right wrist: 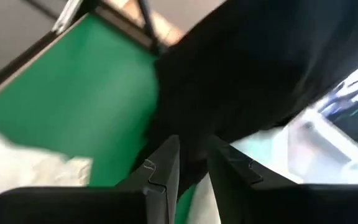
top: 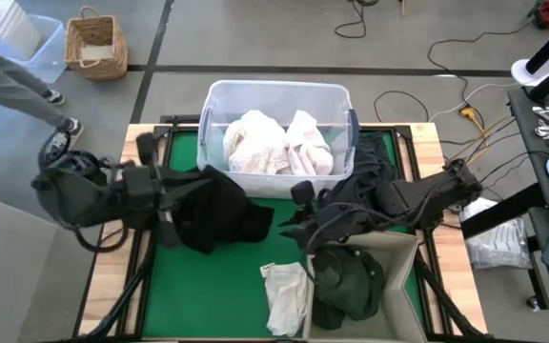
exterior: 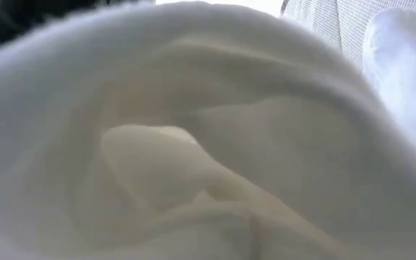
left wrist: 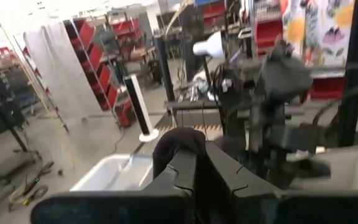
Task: Sort clothes
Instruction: Put the black pants into the brown laundry bin
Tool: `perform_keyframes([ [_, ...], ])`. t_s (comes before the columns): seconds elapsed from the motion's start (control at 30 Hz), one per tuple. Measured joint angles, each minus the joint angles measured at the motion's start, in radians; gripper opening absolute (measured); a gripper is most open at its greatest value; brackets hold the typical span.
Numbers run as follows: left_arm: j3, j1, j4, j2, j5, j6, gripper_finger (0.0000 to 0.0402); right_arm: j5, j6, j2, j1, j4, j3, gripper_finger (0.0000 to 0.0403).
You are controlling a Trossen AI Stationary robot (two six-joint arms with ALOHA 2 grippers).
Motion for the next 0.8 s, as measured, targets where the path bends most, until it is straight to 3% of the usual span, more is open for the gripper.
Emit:
perform_keyframes([
  [0.17,0.109,-0.001,0.018,0.039,0.002,0.064,0.0000,0.037,-0.143,-0.077,-0.012,0.354,-0.210,0.0061],
  [0.3,0.200,-0.004,0.018,0.087,0.007,0.117,0.0000,0.130,-0.223,-0.140,-0.043,0.583,-0.349,0.0051],
  [0.47,0.186,-0.006,0.109,0.102,0.004,0.215,0.0000,0.117,-0.212,-0.171,-0.085,0.759,-0.449,0.0053],
  [0.63,0.194,-0.006,0.114,0.115,-0.009,0.239,0.0000,0.112,-0.150,-0.167,-0.106,0.770,-0.442,0.0099],
  [0.8,0.194,-0.006,0.114,0.116,-0.010,0.239,0.0000,0.063,-0.087,-0.147,-0.108,0.770,-0.441,0.0187],
])
